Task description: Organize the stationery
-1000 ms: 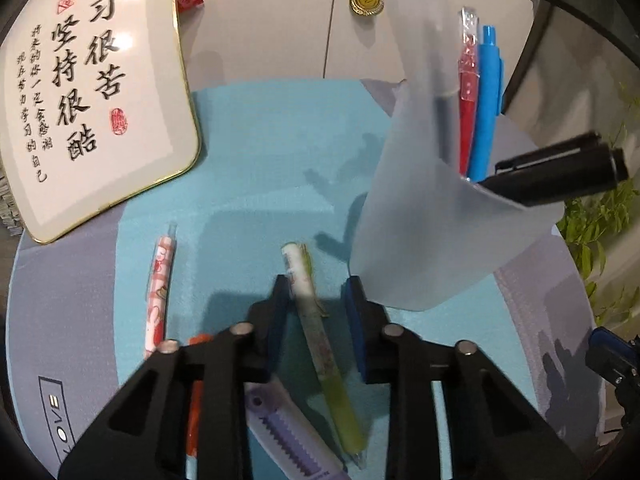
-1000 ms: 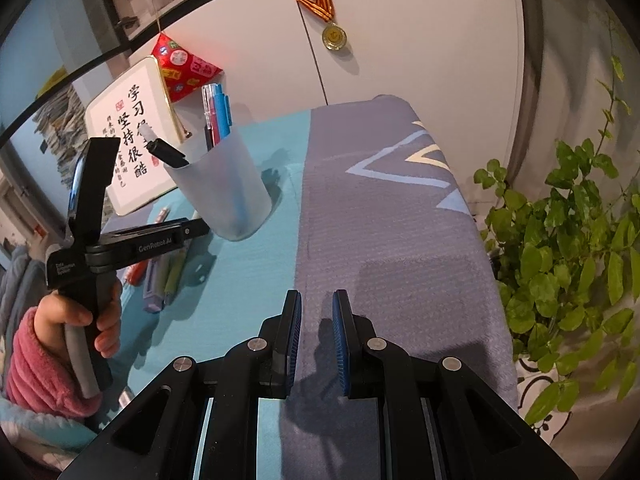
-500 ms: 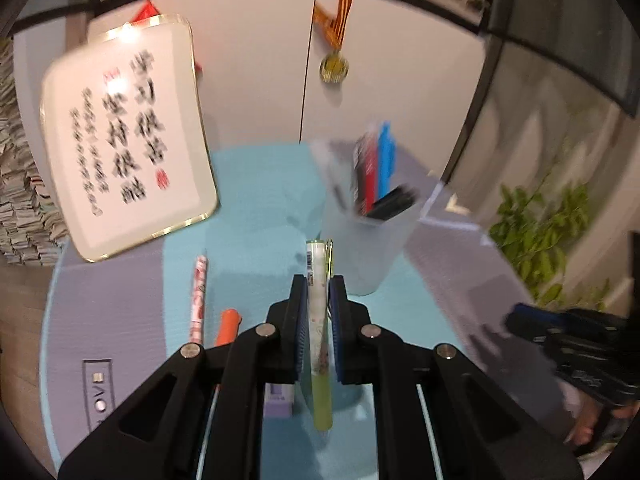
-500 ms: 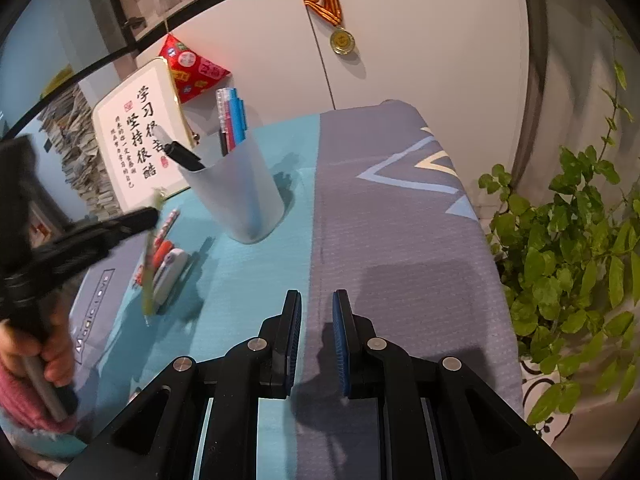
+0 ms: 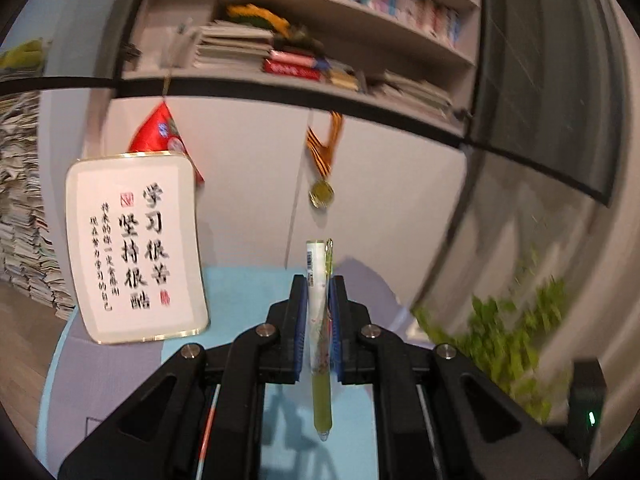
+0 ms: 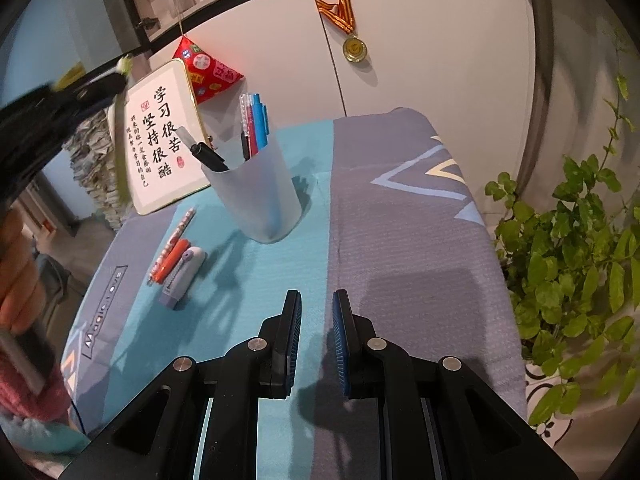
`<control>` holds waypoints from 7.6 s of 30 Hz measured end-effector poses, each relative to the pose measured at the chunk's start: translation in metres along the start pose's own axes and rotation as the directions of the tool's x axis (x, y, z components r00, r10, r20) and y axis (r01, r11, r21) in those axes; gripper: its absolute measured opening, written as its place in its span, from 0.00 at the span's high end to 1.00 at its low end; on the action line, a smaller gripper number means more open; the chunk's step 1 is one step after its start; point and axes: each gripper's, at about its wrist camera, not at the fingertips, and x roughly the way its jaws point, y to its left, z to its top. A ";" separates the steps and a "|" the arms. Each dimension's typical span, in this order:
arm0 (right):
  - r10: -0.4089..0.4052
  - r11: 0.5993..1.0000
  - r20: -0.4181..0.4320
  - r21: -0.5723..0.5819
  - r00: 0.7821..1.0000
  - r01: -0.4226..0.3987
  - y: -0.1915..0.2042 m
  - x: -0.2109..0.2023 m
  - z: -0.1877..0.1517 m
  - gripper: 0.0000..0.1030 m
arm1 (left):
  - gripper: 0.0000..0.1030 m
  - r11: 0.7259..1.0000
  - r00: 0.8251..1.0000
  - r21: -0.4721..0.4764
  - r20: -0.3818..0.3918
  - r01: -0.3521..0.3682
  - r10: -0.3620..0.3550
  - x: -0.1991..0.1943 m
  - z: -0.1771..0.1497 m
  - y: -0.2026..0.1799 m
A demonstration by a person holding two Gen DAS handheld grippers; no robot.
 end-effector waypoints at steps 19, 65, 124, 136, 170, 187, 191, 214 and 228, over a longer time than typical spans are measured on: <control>-0.037 0.999 -0.050 0.027 0.998 0.038 -0.018 0.034 0.016 0.86 | 0.91 0.996 0.993 -0.059 0.095 -0.070 0.075 0.071 -0.004 0.003; 0.048 0.989 -0.119 -0.137 0.992 -0.064 0.077 0.038 0.010 0.86 | 0.75 0.990 0.894 0.058 -0.427 -0.126 0.138 0.031 -0.109 0.117; 0.168 0.968 0.033 -0.193 0.985 -0.159 0.178 0.019 0.070 0.86 | 0.89 0.988 0.834 0.123 -0.532 -0.093 0.145 -0.005 -0.139 0.122; 0.101 0.994 0.202 0.009 0.974 -0.105 0.101 -0.015 0.111 0.86 | 0.89 0.999 0.928 -0.008 -0.370 -0.043 0.037 -0.066 -0.092 0.122; 0.022 0.995 0.151 0.089 0.988 -0.035 0.065 0.070 0.112 0.86 | 0.89 0.997 0.962 0.049 -0.264 -0.051 0.062 -0.076 -0.069 0.087; 0.062 0.992 0.103 0.100 0.993 -0.072 0.058 0.062 0.099 0.86 | 0.89 0.997 0.971 0.074 -0.233 -0.031 0.048 -0.069 -0.053 0.065; 0.085 0.989 0.100 0.113 0.991 -0.097 0.054 0.051 0.093 0.83 | 0.89 0.997 0.975 0.077 -0.220 -0.018 0.034 -0.066 -0.047 0.056; 0.102 0.994 0.060 0.024 0.993 -0.104 0.013 0.000 0.022 0.70 | 0.89 0.999 0.999 -0.017 -0.025 -0.043 0.043 -0.006 0.001 -0.001; 0.102 0.992 0.032 0.072 0.994 -0.105 -0.012 0.009 0.015 0.70 | 0.89 0.995 0.992 -0.002 0.070 -0.103 0.103 0.045 0.012 -0.013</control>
